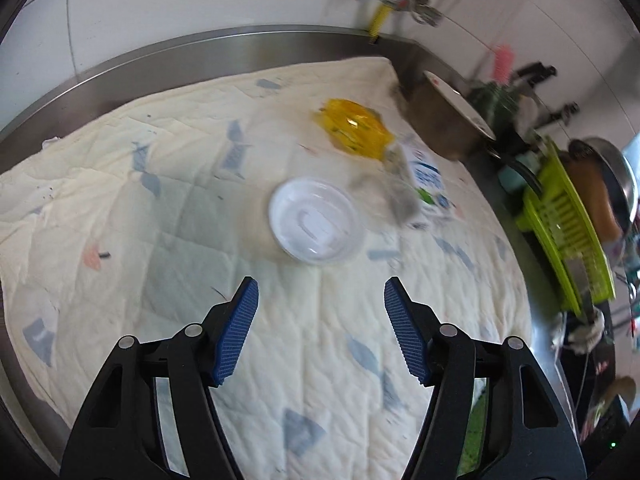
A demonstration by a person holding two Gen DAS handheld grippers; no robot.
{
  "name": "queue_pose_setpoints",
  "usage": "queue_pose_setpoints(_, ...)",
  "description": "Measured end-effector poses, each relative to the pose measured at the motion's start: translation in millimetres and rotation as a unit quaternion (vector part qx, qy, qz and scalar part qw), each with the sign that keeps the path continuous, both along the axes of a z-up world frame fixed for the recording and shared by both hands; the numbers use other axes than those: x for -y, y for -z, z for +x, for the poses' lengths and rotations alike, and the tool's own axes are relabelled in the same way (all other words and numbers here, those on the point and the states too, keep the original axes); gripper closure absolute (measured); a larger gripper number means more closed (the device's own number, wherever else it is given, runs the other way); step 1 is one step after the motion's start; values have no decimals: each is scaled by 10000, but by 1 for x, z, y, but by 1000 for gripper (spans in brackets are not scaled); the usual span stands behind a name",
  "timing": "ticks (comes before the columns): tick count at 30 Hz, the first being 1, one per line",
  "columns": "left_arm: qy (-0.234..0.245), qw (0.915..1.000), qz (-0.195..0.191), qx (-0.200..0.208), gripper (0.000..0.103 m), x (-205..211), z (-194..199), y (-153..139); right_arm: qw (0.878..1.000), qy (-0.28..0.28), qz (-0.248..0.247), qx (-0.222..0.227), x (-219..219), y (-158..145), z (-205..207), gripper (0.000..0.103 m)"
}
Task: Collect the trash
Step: 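Move both grippers back over the mat toward the white plastic lid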
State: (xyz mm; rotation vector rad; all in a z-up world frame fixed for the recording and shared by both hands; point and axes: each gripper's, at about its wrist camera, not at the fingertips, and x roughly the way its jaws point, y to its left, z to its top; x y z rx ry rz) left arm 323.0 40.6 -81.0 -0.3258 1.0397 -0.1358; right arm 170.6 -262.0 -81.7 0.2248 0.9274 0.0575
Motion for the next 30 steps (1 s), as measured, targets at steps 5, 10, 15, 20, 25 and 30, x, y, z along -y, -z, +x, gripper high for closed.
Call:
queue_pose_setpoints(5,-17,10000,46,-84,44,-18,28,17,9998,-172,118,44,-26,-5,49,27)
queue_pose_setpoints(10,186,9995,69,-255,53,-21,48,39,9993,-358,91,94,-54,-8,94,37)
queue_pose_setpoints(15,437,9986,5,-309,57,-20,65,55,9985,-525,49,111,-77,-6,137,44)
queue_pose_setpoints(20,550,9980,9,-317,57,-22,78,64,9968,-749,-240,145,-96,-3,173,50)
queue_pose_setpoints(25,647,9975,31,-286,57,-23,86,69,9941,-933,-519,165,-106,1,196,53)
queue_pose_setpoints(30,800,9965,-33,-229,63,-23,89,72,9907,-1144,-716,185,-115,5,211,58)
